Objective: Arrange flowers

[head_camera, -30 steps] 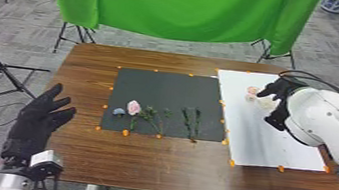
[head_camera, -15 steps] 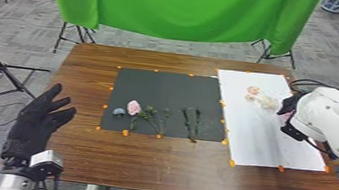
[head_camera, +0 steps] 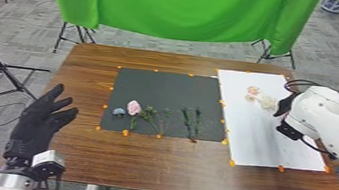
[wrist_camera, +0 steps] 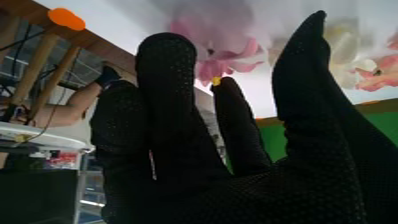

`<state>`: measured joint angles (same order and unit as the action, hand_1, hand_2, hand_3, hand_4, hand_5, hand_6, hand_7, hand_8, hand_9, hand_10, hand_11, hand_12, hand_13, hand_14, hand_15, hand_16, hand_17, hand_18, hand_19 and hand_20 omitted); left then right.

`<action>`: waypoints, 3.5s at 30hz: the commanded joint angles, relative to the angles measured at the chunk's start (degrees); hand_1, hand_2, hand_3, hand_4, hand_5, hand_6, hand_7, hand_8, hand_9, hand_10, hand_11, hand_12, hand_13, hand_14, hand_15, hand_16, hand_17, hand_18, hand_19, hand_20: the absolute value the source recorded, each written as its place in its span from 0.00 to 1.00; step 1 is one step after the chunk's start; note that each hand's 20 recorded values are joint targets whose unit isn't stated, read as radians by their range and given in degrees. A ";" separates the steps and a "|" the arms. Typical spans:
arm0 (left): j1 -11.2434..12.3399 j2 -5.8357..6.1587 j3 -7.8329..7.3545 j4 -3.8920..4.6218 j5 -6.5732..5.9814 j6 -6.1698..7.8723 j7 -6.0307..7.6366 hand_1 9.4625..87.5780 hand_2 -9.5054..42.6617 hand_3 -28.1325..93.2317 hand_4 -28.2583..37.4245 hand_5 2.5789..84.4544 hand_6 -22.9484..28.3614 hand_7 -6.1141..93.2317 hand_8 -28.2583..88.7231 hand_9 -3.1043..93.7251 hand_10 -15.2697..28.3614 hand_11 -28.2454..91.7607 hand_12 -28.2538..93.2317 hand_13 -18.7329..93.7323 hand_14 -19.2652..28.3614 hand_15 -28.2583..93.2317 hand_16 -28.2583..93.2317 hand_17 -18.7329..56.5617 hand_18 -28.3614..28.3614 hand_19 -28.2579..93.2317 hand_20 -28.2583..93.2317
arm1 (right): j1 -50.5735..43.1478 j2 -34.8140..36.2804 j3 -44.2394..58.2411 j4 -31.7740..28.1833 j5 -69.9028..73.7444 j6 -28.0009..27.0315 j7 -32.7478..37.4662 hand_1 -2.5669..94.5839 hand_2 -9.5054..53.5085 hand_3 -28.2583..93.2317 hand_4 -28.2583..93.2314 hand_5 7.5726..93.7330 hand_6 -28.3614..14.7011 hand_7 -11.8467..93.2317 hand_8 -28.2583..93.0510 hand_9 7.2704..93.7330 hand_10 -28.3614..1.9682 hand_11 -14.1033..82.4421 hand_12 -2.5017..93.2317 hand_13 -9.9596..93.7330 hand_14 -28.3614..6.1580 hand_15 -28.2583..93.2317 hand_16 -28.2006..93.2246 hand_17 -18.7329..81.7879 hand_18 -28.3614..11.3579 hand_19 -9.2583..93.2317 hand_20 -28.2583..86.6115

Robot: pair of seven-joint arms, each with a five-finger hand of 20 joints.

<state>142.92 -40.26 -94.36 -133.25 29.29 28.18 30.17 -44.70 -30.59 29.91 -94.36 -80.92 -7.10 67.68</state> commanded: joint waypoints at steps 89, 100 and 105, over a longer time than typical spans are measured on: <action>-6.40 -9.23 -3.65 1.25 8.60 -8.82 -12.70 0.25 0.32 0.75 0.10 0.38 0.60 0.18 0.16 0.32 0.79 0.50 0.30 0.35 0.99 0.74 0.12 0.17 1.00 0.73 0.21 | 14.91 -40.82 -28.17 2.86 -21.15 12.93 -12.56 0.64 0.00 0.83 0.00 0.80 0.67 0.39 0.26 0.97 0.65 0.20 0.32 0.94 0.72 0.70 0.36 0.74 0.35 1.00 0.47; -6.96 -9.17 -3.10 1.40 8.63 -8.88 -12.86 0.25 0.32 0.75 0.10 0.37 0.60 0.17 0.16 0.32 0.79 0.49 0.30 0.35 0.99 0.73 0.12 0.17 1.00 0.73 0.21 | 12.93 -41.87 -26.85 4.08 -20.29 10.25 -12.30 0.61 0.00 0.83 0.00 0.75 0.63 0.37 0.24 0.90 0.62 0.22 0.29 0.92 0.71 0.70 0.36 0.72 0.35 1.00 0.47; -7.09 -10.13 -3.35 1.42 9.34 -9.42 -13.96 0.25 0.33 0.75 0.10 0.37 0.60 0.17 0.17 0.32 0.79 0.48 0.30 0.35 0.99 0.73 0.12 0.16 1.00 0.73 0.21 | 12.25 -41.74 -26.09 3.76 -20.35 9.45 -12.18 0.59 0.00 0.83 0.00 0.73 0.61 0.36 0.24 0.84 0.58 0.26 0.25 0.91 0.70 0.71 0.35 0.72 0.34 1.00 0.47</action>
<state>135.79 -48.92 -97.60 -131.94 37.68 19.80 17.79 -32.04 -71.75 3.00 -90.25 -101.06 3.58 55.05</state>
